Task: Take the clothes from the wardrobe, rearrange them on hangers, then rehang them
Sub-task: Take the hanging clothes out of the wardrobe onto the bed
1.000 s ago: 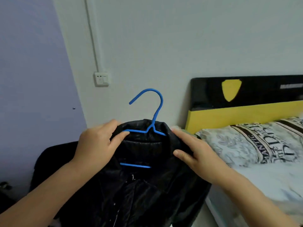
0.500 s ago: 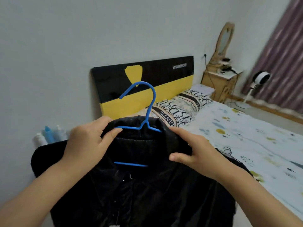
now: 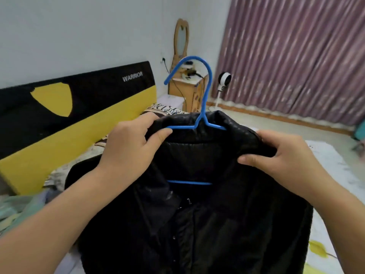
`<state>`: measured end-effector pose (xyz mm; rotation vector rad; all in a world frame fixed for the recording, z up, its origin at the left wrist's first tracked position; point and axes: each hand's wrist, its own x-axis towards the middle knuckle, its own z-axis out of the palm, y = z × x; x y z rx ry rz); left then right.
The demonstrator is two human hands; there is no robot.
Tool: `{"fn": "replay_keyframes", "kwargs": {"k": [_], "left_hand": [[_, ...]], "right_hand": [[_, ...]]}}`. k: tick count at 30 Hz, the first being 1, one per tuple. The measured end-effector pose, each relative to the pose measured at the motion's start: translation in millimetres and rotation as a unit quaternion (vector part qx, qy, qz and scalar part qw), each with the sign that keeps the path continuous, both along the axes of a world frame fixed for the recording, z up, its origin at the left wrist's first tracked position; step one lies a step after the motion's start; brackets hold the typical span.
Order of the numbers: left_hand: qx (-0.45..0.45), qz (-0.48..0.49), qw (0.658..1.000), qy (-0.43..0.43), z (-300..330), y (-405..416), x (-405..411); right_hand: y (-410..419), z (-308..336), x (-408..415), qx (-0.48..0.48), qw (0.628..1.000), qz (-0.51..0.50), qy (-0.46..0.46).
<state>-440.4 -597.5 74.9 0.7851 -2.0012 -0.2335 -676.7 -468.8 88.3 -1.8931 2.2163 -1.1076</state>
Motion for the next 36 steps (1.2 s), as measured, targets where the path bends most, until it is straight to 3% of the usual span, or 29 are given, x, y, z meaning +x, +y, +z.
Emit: {"fn": "replay_keyframes", "kwargs": {"k": [4, 11, 22, 28, 33, 36], "left_hand": [[0.003, -0.026, 1.000, 0.005, -13.8, -44.1, -39.3], [0.085, -0.092, 0.990, -0.065, -74.2, -147.6, -131.6], [0.235, -0.084, 0.953, -0.169, -168.8, -249.5, -225.8], [0.258, -0.010, 0.900, -0.351, -267.4, -282.7, -264.6], [0.314, -0.019, 0.809, -0.496, -371.1, -287.8, -287.0], [0.353, -0.030, 0.765, -0.538, -426.6, -293.1, -304.0]], "right_hand": [[-16.1, -13.5, -34.8, 0.056, 0.995, -0.086, 0.007], [-92.2, -89.0, -93.2, 0.039, 0.963, -0.244, -0.106], [-209.6, -192.7, -191.1, 0.095, 0.936, -0.273, -0.202], [-282.6, -273.6, -260.9, 0.178, 0.916, -0.290, -0.211], [-334.7, -353.3, -315.3, 0.247, 0.907, -0.286, -0.185], [-361.4, -404.0, -340.5, 0.278, 0.907, -0.273, -0.161]]}}
